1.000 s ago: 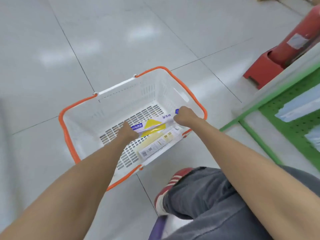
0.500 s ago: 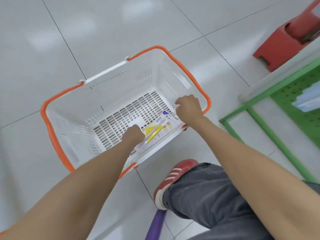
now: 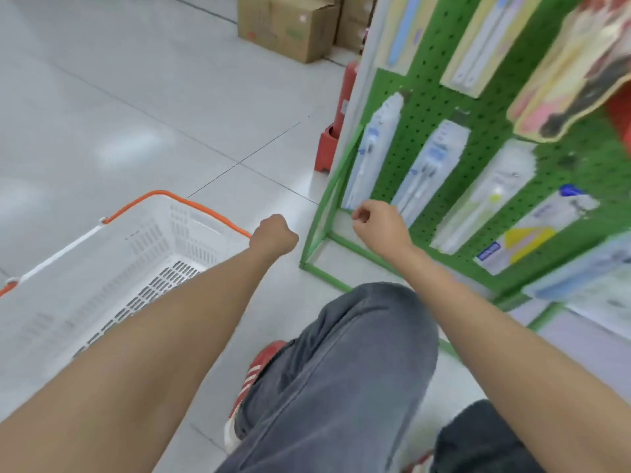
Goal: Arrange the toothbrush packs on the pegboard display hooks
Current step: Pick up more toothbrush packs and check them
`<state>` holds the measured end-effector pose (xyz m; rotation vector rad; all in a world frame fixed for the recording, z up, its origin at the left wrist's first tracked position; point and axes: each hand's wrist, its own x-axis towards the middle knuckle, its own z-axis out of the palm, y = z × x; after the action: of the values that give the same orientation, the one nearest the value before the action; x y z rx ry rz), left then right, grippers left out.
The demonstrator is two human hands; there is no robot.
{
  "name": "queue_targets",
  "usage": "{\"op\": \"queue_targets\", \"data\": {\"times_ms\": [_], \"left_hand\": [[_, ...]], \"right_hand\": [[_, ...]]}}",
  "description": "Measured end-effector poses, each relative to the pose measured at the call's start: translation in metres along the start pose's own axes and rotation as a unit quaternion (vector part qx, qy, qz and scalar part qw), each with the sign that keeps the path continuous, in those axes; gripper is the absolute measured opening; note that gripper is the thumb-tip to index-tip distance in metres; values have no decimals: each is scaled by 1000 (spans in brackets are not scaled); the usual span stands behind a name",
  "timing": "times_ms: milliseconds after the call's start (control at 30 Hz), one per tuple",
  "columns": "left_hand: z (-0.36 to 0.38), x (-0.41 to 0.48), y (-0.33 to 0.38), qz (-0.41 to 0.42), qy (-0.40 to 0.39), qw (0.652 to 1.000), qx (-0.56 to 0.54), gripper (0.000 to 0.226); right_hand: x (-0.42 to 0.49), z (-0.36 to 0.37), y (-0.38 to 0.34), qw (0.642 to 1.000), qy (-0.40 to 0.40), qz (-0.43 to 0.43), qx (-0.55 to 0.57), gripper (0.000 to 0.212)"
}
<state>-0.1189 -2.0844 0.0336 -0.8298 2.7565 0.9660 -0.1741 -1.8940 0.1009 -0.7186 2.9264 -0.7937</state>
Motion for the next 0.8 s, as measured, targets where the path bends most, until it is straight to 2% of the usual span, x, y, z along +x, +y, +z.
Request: {"op": "queue_targets", "data": {"times_ms": [67,167,267,333,433,500,567,600,700,767,800], "left_hand": [[2,-16,66,56,-5,998,-21,21],[17,-40,153,140,-33,989,-21,10],[44,-56,216,190,-78,978,-24,17],[64,-60,246,190,-97,977,-27,28],[91,-54,272,188,-126,973,-39,31],[108,-47,282,199,-137,970,-38,24],[123,-35,286,204,-139,968,-35,30],[129,-29,285,205,-141,968,-38,32],[141,-11,281,202,-154,966,-53,31],[143,-6,283,194,-173,964,-62,23],[143,-6,286,194,-185,961,-71,18]], "right_hand": [[-21,-38,31,999,27,38,5,20],[-48,-80,74,993,72,90,39,21],[-69,-104,118,976,122,160,79,16],[-77,-114,148,958,159,212,104,11],[-81,-127,182,928,198,283,140,28],[-77,-133,199,928,211,266,152,39],[-62,-134,214,926,236,245,165,43],[-52,-134,219,920,244,252,172,46],[-21,-136,235,887,249,304,242,73],[-13,-137,245,864,273,321,276,72],[-13,-138,248,858,281,322,286,59]]}}
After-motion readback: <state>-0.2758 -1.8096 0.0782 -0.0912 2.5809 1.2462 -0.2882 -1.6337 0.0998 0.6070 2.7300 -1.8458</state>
